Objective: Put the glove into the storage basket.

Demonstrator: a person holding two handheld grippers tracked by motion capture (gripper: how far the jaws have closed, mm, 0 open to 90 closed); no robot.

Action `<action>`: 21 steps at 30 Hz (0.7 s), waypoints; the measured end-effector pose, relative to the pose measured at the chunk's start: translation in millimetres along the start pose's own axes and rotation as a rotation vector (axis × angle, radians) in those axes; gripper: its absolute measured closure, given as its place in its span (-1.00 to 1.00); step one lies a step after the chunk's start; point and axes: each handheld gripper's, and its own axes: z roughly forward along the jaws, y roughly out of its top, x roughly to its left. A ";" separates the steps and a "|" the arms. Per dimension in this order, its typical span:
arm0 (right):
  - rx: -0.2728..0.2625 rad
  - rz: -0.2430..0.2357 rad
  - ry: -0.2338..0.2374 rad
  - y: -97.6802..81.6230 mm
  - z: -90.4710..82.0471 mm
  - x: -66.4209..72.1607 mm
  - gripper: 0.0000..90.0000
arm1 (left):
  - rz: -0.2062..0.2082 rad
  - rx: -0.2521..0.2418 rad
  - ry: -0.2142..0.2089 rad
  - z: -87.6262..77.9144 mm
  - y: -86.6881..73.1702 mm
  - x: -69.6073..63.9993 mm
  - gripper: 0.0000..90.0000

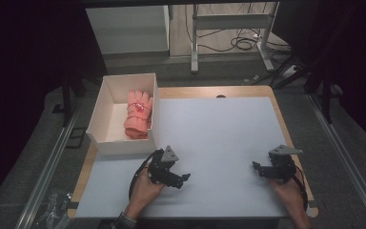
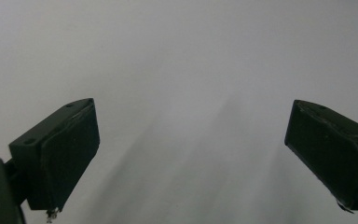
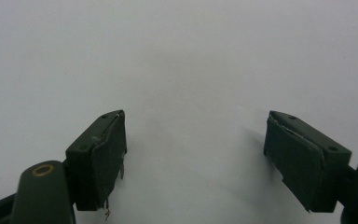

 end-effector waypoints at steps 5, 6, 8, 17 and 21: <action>0.000 0.000 0.000 0.0 0.0 0.0 -0.53 | 0.002 0.016 -0.001 6.1 -4.6 -0.2 -0.92; 0.000 0.000 0.000 0.0 0.0 0.0 -0.53 | 0.000 0.021 -0.001 8.4 -6.3 0.0 -0.92; 0.000 -0.001 0.000 0.0 0.0 -0.1 -0.53 | -0.002 0.025 -0.001 10.4 -7.7 0.2 -0.92; 0.000 0.000 0.000 0.0 0.0 0.0 -0.53 | 0.003 0.043 -0.006 19.0 -12.5 -0.5 -0.93; 0.000 0.000 0.000 0.0 0.0 0.0 -0.53 | 0.008 0.046 -0.004 21.4 -13.5 -1.0 -0.95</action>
